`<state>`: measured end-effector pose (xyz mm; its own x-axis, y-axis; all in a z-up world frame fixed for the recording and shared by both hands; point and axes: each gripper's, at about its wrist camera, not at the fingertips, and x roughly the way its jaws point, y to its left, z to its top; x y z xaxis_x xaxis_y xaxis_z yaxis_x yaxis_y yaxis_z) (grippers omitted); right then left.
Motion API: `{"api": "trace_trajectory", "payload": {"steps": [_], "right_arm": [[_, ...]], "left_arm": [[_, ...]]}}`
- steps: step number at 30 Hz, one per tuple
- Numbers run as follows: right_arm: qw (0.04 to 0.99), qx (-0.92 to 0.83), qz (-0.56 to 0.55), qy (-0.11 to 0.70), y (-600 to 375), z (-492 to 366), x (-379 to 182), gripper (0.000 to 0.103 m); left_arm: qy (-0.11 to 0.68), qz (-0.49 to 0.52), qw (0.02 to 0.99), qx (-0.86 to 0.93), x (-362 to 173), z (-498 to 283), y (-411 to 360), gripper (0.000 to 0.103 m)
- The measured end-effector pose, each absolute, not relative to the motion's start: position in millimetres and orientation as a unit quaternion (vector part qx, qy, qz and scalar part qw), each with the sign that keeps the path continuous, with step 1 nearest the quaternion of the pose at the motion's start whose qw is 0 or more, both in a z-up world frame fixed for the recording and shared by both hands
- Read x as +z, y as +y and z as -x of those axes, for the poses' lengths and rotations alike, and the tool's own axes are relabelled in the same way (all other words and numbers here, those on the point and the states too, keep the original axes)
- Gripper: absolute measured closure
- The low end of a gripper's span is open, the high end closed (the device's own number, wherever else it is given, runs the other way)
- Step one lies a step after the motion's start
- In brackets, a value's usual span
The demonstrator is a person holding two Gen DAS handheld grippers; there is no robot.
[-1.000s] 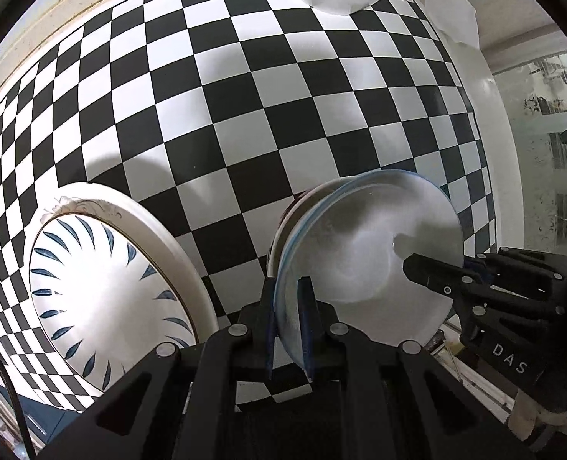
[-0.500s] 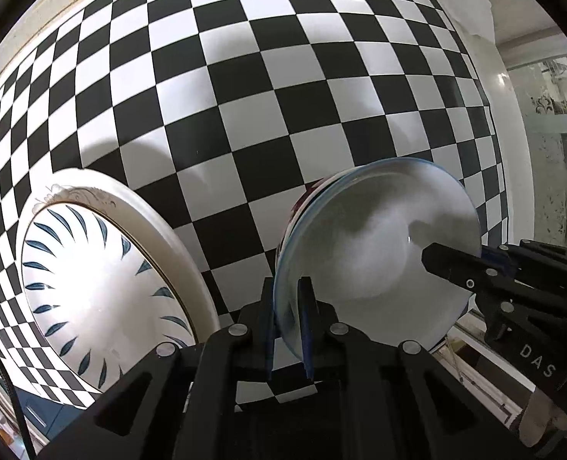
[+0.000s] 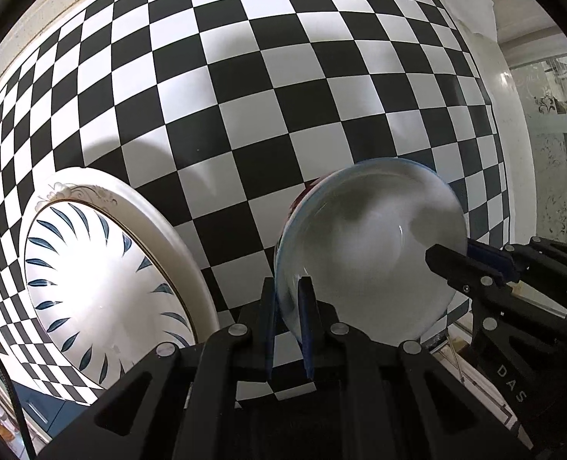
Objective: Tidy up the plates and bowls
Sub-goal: 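Nest the white bowl into the red-patterned bowl with the right gripper, then open the right gripper and move it to the other white bowl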
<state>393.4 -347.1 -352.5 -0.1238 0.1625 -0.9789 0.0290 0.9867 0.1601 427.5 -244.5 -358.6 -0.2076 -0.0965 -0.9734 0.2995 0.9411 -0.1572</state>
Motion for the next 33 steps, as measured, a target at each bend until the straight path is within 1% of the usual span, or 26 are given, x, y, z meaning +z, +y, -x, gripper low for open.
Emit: {"api": "trace_trajectory", "payload": {"steps": [5, 6, 8, 13, 14, 16, 17, 19, 21, 24, 27, 32, 33], "right_arm": [[0.655, 0.049, -0.062, 0.751, -343, -387, -347, 0.088], [0.653, 0.051, -0.070, 0.752, -345, -387, -348, 0.086], [0.647, 0.054, -0.094, 0.755, -350, -389, -350, 0.086], [0.642, 0.048, -0.157, 0.749, -380, -400, -344, 0.086], [0.644, 0.047, -0.170, 0.745, -389, -405, -341, 0.084], [0.649, 0.042, -0.190, 0.736, -405, -417, -335, 0.080], [0.653, 0.037, -0.202, 0.729, -416, -428, -332, 0.077], [0.665, 0.029, -0.224, 0.712, -435, -450, -326, 0.072], [0.676, 0.018, -0.239, 0.697, -453, -472, -323, 0.068], [0.684, 0.015, -0.273, 0.676, -478, -513, -325, 0.067], [0.687, 0.013, -0.296, 0.663, -495, -554, -338, 0.067], [0.678, 0.000, -0.308, 0.668, -508, -601, -369, 0.067], [0.676, -0.002, -0.307, 0.670, -509, -605, -373, 0.067]], "left_arm": [[0.761, -0.070, 0.625, -0.159, -358, -428, -244, 0.094], [0.762, -0.068, 0.625, -0.159, -358, -428, -244, 0.094], [0.763, -0.062, 0.623, -0.159, -355, -428, -242, 0.094], [0.745, -0.046, 0.648, -0.151, -326, -440, -231, 0.093], [0.739, -0.041, 0.655, -0.149, -320, -446, -230, 0.093], [0.726, -0.029, 0.671, -0.150, -307, -466, -229, 0.088], [0.718, -0.026, 0.679, -0.149, -302, -480, -231, 0.083], [0.709, -0.014, 0.688, -0.152, -298, -510, -235, 0.082], [0.707, 0.016, 0.688, -0.162, -300, -545, -241, 0.082], [0.708, 0.055, 0.684, -0.167, -312, -594, -250, 0.082], [0.715, 0.071, 0.676, -0.164, -331, -634, -267, 0.082], [0.730, 0.075, 0.661, -0.157, -359, -674, -286, 0.082], [0.729, 0.084, 0.660, -0.159, -361, -679, -287, 0.079]]}}
